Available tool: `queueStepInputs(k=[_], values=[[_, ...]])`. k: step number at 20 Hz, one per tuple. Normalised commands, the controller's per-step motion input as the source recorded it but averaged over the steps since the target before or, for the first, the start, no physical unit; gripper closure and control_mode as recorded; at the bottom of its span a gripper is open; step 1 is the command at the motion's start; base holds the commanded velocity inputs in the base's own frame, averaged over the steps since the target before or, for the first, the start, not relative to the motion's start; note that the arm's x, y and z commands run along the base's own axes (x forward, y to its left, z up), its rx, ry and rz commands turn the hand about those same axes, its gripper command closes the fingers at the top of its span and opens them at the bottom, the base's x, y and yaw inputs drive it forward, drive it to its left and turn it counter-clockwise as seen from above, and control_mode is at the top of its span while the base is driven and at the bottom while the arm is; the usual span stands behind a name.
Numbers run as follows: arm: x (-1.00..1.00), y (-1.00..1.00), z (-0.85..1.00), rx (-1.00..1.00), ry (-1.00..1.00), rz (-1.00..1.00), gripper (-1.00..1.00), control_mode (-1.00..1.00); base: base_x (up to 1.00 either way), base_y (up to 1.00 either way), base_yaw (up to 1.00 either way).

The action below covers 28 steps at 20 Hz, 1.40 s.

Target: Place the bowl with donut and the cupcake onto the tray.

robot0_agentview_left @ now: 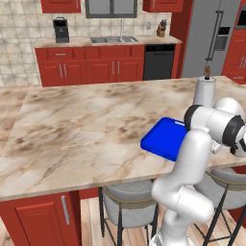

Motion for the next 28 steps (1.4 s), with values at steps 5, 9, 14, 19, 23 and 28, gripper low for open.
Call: queueStepInputs(k=[5, 9, 14, 19, 23, 28], values=[[0.00, 0.00, 0.00, 0.00, 0.00, 0.00, 1.00, -1.00, 0.00, 0.00, 0.00], [0.00, 0.00, 0.00, 0.00, 0.00, 0.00, 1.00, -1.00, 0.00, 0.00, 0.00], [0.00, 0.00, 0.00, 0.00, 0.00, 0.00, 1.00, -1.00, 0.00, 0.00, 0.00], [0.00, 0.00, 0.04, 0.00, -0.01, 0.00, 1.00, -1.00, 0.00, 0.00, 0.00], [0.00, 0.00, 0.23, 0.00, -0.01, 0.00, 1.00, -1.00, 0.00, 0.00, 0.00], [0.00, 0.00, 0.37, 0.00, 0.00, 0.00, 1.00, -1.00, 0.00, 0.00, 0.00]])
